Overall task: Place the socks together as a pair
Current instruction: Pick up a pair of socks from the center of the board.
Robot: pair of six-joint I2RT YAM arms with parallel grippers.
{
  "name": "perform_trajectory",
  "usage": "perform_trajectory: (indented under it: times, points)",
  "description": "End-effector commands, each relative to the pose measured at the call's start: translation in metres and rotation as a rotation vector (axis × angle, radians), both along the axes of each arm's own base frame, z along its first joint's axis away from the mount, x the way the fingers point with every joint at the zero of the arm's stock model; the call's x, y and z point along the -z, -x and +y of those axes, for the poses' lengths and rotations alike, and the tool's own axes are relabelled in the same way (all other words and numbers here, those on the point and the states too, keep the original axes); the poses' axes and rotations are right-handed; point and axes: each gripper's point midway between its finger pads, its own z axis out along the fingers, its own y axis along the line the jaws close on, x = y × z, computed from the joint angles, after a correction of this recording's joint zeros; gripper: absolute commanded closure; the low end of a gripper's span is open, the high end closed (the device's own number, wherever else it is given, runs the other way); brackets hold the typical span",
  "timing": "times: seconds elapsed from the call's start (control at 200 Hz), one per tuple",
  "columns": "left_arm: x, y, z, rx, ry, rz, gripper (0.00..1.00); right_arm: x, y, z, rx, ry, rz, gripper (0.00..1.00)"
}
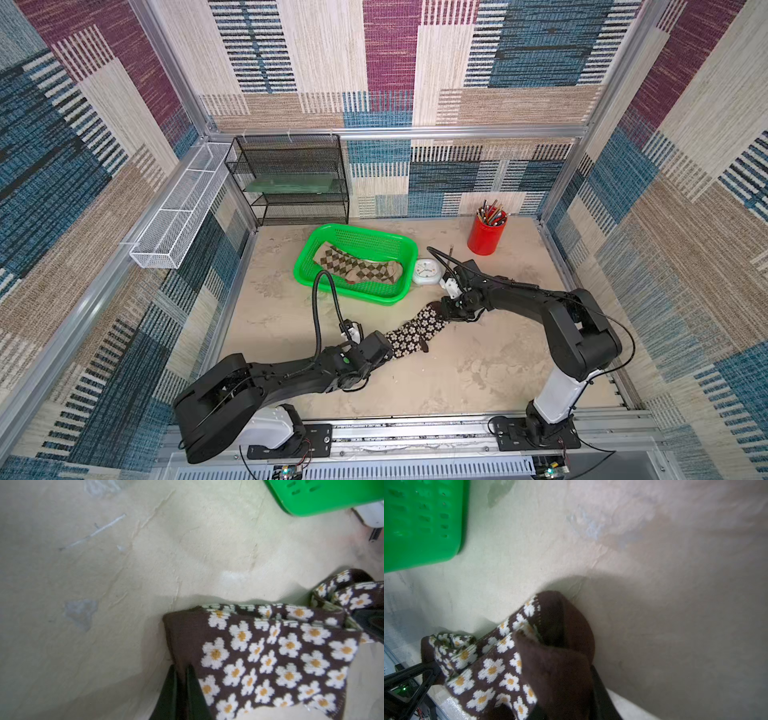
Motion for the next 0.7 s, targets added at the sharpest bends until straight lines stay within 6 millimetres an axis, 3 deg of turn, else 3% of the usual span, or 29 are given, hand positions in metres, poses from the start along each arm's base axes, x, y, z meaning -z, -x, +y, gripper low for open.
perform_trajectory:
  times: [0.0,0.376,0.696]
  points:
    - [-0.002,0.011,0.007,0.061,-0.036,0.06,0.94,-0.014,0.0,0.004,0.01,-0.041,-0.032,0.84]
    - [-0.076,-0.014,0.005,0.127,0.059,-0.075,0.97,-0.075,0.034,0.007,0.065,-0.182,-0.01,0.92]
    - [-0.17,-0.047,0.009,0.157,0.149,-0.219,0.99,-0.161,0.036,0.039,0.058,-0.302,-0.037,0.93]
